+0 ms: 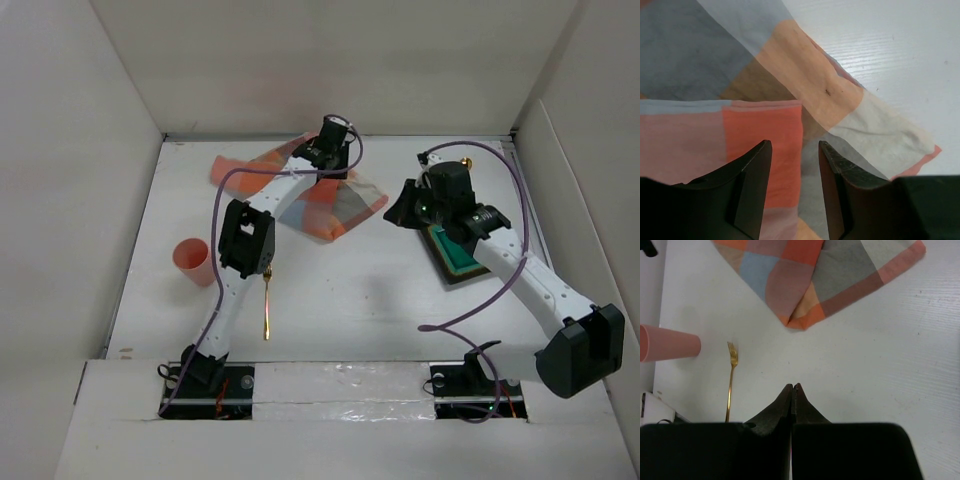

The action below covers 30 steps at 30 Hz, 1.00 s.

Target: Set the dinner table for one person

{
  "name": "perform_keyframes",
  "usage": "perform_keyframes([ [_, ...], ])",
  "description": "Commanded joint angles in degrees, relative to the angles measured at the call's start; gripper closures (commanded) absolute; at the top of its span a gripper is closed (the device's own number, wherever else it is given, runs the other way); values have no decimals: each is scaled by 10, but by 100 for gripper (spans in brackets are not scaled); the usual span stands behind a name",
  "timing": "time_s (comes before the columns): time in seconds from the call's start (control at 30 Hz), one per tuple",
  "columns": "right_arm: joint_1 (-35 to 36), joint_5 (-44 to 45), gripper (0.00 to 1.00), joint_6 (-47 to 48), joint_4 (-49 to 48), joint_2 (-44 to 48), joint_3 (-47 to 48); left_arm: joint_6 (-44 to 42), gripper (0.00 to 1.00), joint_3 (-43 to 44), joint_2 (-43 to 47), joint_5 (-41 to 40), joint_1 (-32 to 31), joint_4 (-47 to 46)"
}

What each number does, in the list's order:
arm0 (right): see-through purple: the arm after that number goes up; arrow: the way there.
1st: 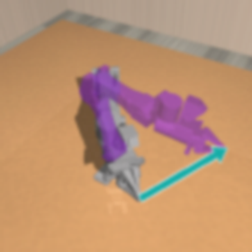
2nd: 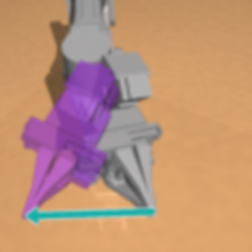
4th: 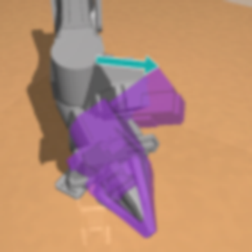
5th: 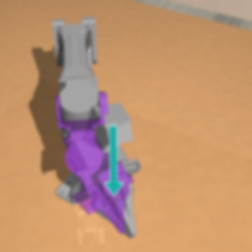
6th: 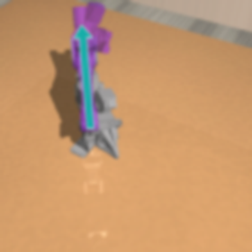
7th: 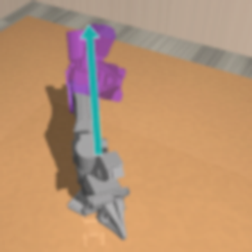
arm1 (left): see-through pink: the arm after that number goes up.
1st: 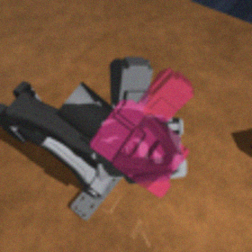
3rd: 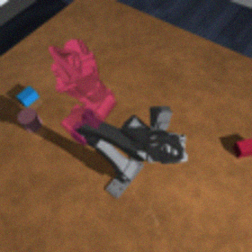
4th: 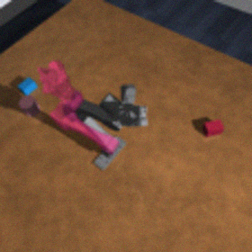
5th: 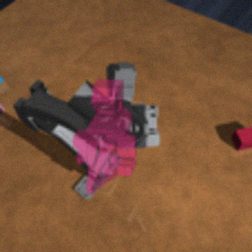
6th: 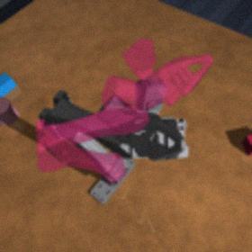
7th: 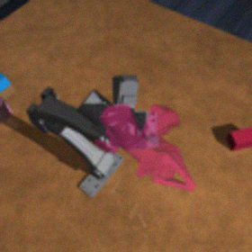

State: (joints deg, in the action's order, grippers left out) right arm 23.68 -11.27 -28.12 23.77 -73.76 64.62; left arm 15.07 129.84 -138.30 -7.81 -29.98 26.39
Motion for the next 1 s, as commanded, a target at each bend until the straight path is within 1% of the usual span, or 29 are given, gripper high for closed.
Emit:
perform_keyframes([
  [0.0,-3,-17,100,-1,-21,25,-12,-1,60,37,-7,-5,-3,-40],
  [0.13,-3,-14,100,-3,-7,28,-20,-11,60,39,-30,-7,-16,-60],
  [0.27,-3,-6,100,-6,0,34,-21,-8,67,34,-49,-40,-21,-59],
  [0.37,-3,-3,100,-9,1,36,-20,-10,67,15,-50,-70,-21,-75],
  [0.43,-3,-3,100,-8,4,34,-21,-13,67,8,-53,-77,-21,-84],
  [0.5,-3,-2,100,-8,8,34,-23,-17,70,13,-62,-73,-21,-90],
  [0.63,-3,3,100,-10,8,34,-20,-18,71,12,-75,-56,-21,-93],
  [0.77,-3,1,98,-10,9,20,-10,-21,75,13,-80,-48,-21,-98],
  [0.9,-3,-2,95,-8,8,7,2,-24,76,12,-84,-48,-21,-100],
  [0.97,-3,-3,93,-6,8,2,5,-26,74,10,-84,-53,-21,-99],
])
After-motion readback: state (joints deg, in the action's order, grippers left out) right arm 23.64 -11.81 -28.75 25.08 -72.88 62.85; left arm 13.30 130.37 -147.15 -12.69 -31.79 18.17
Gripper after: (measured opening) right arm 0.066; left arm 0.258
